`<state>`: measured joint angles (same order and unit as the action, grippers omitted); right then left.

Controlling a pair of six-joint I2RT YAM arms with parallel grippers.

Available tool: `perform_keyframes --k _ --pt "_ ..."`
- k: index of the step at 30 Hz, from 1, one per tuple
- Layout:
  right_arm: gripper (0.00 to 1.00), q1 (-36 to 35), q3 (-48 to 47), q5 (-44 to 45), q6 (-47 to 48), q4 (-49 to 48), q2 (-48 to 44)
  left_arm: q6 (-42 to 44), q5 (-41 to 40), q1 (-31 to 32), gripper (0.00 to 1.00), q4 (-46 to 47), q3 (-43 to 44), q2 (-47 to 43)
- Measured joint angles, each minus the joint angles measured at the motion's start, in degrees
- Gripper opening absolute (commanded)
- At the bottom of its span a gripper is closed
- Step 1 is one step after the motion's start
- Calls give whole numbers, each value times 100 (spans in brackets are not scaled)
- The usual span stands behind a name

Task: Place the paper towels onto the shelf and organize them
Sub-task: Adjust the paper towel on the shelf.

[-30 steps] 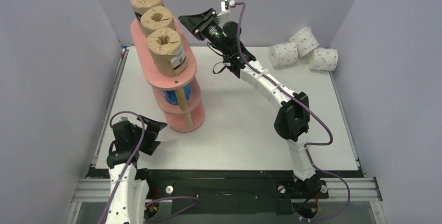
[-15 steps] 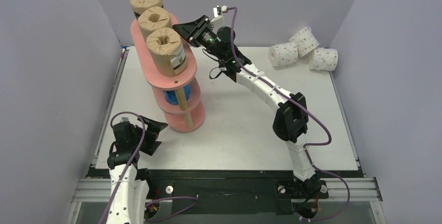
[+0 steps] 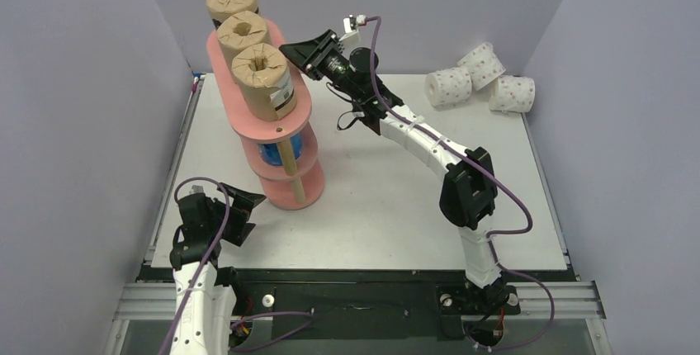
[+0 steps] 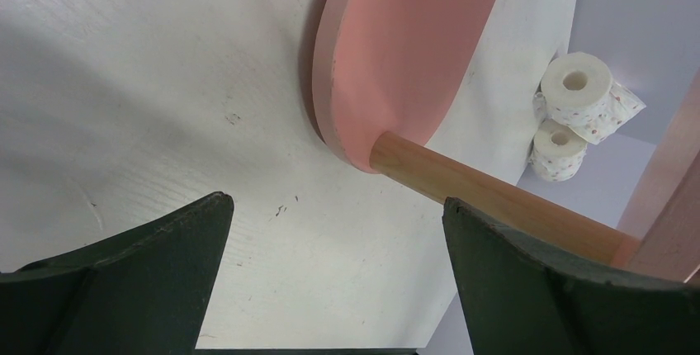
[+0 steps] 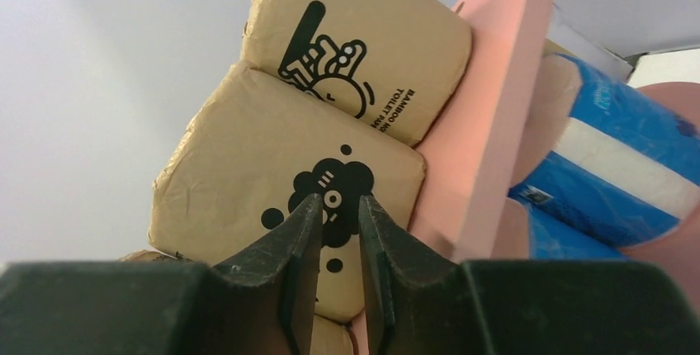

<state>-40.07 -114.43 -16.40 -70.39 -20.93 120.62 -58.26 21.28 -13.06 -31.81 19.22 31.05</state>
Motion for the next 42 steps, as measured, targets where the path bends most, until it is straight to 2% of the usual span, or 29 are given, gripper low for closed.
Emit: perform_keyframes --k 9,13,15,20,23,42 --pt "20 481 1150 39 -79 -295 -992 -2 31 0 100 4 0 -13" --pt "17 468 1768 50 15 -415 -1639 -4 55 0 100 4 0 -26" --pt "14 382 2096 50 79 -452 -1947 -4 72 0 100 4 0 -59" --pt "0 192 2730 57 251 -442 -2424 -4 149 0 100 4 -9 -153" --pt "0 63 3021 87 376 -330 -2581 -4 173 0 100 -7 -26 -190" --pt "0 -433 3185 210 863 254 -2664 -4 249 0 100 -11 -28 -289"
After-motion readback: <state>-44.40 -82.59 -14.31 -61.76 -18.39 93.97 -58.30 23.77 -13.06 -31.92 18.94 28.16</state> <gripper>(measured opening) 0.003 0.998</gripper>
